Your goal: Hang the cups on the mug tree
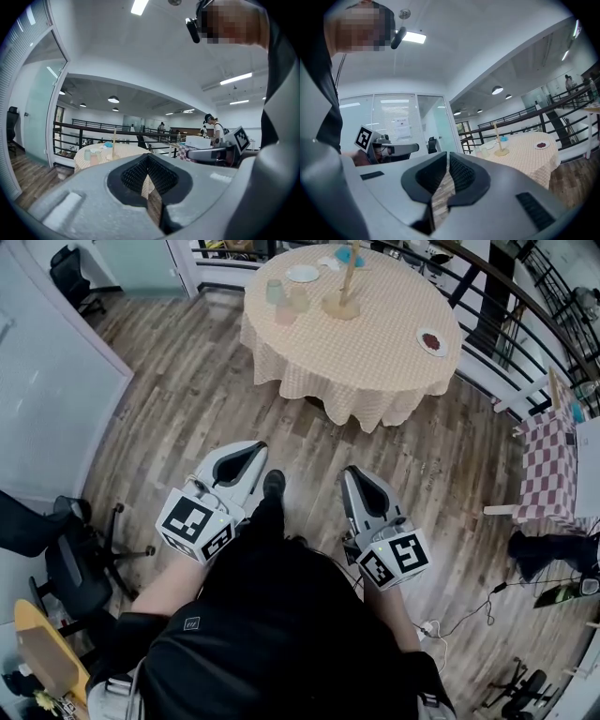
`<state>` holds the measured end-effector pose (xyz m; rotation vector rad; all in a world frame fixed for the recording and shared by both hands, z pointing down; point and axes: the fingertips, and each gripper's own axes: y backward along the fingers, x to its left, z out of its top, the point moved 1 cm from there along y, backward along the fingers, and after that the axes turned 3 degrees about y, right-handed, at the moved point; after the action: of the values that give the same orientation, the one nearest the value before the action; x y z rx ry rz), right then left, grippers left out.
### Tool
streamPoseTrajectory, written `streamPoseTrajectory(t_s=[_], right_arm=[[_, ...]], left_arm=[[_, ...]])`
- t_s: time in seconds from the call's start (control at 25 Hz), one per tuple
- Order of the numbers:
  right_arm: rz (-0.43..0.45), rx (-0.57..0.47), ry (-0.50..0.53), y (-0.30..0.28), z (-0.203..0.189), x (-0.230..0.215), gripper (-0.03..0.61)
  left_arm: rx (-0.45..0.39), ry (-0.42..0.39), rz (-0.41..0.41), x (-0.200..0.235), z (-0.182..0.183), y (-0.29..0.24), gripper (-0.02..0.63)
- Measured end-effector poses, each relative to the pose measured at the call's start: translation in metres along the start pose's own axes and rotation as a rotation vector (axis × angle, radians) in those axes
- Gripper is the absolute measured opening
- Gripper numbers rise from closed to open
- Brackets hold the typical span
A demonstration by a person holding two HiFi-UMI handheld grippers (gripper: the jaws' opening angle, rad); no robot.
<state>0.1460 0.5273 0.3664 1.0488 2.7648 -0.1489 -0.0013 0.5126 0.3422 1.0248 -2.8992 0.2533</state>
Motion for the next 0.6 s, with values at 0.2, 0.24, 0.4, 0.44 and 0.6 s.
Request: streamPoseTrajectory(t_s=[0.2, 0.24, 0.4, 0.44, 0.6], right_arm=[[0.001, 0.028, 0.003, -0.029, -0.004, -0.021, 0.018], [0.000, 0.031, 0.005, -0.037, -0.003, -0.026, 0.018], [-0.003, 0.037, 0.014, -0.074, 0.006, -0.046, 0.018], [-0.002, 0.038, 0.017, -0.085, 0.010, -0.050, 0.018], [-0.002, 0.045, 0.021, -0.138, 0.022, -0.065, 0.018]], left_arm=[[-0.010, 0.029, 0.004, 0.030, -0.003, -0.029, 0.005], [-0.014, 0.032, 0.004, 0.038, -0.002, -0.035, 0.005], [-0.028, 0.037, -0.001, 0.071, 0.008, -0.062, 0.005], [-0.028, 0.037, -0.002, 0.081, 0.010, -0.068, 0.005], [-0.024, 0.041, -0.004, 0.129, 0.023, -0.094, 0.005]])
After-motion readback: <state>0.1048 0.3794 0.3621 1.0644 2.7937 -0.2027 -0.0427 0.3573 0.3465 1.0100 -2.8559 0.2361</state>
